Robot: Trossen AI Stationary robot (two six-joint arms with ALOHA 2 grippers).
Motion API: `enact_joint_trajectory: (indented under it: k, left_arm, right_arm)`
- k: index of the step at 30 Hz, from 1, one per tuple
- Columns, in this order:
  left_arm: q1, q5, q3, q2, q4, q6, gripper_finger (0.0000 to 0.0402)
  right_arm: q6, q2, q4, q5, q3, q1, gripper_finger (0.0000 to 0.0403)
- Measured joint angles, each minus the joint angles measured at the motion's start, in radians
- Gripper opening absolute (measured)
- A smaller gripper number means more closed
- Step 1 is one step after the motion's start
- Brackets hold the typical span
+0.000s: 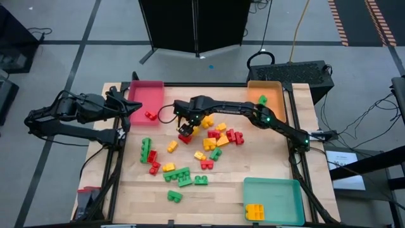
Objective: Sort blocks
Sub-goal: Put the yellow game piece into the blue bin
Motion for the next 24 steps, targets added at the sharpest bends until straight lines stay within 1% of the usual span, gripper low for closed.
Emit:
enact_joint_trajectory:
  k: [2, 6, 10, 15, 20, 24]
  left_arm:
    - [0.0, 0.0, 0.0, 0.0, 0.0, 0.0, 0.0031]
    - [0.0, 0.005, 0.0, 0.0, 0.0, 0.0, 0.0031]
    - [0.0, 0.007, 0.0, 0.0, 0.0, 0.001, 0.0031]
    - [0.0, 0.01, 0.0, 0.0, 0.0, 0.001, 0.0031]
    - [0.0, 0.012, 0.0, 0.0, 0.0, 0.001, 0.0031]
    - [0.0, 0.024, 0.0, 0.0, 0.001, 0.001, 0.0031]
  right_arm:
    - [0.001, -0.004, -0.008, -0.009, 0.001, -0.008, 0.0277]
    - [0.059, -0.004, -0.07, -0.005, 0.0, -0.014, 0.0285]
    - [0.066, -0.001, -0.044, 0.006, 0.001, -0.003, 0.0286]
    - [0.066, 0.002, 0.012, 0.053, 0.003, 0.001, 0.0286]
    - [0.063, 0.008, 0.014, 0.053, 0.003, 0.004, 0.0287]
    - [0.042, 0.016, 0.02, 0.044, 0.003, 0.019, 0.0301]
